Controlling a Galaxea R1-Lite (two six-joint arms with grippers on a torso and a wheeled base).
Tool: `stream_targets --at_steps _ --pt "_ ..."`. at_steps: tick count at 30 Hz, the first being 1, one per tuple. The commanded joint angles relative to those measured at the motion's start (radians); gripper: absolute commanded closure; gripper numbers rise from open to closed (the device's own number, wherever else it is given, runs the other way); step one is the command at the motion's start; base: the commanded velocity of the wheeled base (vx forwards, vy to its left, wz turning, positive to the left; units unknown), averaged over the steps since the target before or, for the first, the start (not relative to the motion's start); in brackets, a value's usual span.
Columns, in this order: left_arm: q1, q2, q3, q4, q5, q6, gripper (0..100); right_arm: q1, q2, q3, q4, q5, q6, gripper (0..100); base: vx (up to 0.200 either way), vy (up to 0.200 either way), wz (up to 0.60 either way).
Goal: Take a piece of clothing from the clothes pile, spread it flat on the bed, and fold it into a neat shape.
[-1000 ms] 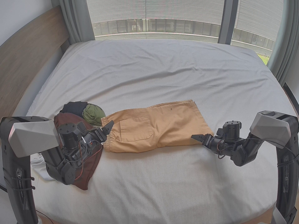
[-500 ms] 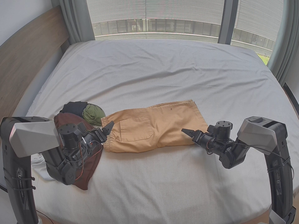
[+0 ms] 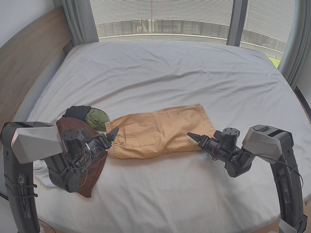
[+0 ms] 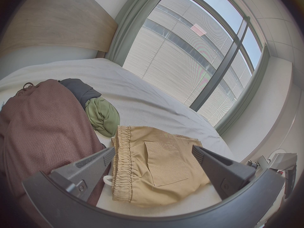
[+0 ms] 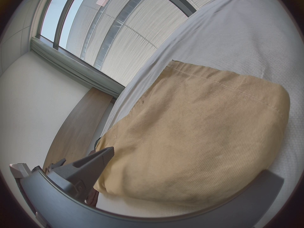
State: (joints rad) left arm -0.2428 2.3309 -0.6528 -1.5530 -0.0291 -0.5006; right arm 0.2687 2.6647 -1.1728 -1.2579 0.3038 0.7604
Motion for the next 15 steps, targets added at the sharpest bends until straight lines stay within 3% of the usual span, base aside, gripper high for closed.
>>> stream_targets --at_steps 1,8,9,15 --pt "0.0 0.004 -0.001 -0.002 0.0 -0.001 0 0.003 0.026 -0.007 -0.023 0.0 -0.001 0 0.0 0.0 0.0" --pt "0.0 0.004 -0.001 -0.002 -0.002 -0.001 0 0.004 0.037 -0.008 -0.044 -0.002 0.0 0 0.0 0.0 0.0" --pt "0.0 0.005 -0.001 -0.001 -0.002 -0.001 0 0.006 0.037 -0.007 -0.044 -0.002 0.0 100 0.0 0.0 0.0" --pt "0.002 0.012 -0.002 -0.002 -0.002 -0.001 0 0.01 0.015 0.042 -0.051 -0.003 -0.001 100 0.0 0.0 0.0"
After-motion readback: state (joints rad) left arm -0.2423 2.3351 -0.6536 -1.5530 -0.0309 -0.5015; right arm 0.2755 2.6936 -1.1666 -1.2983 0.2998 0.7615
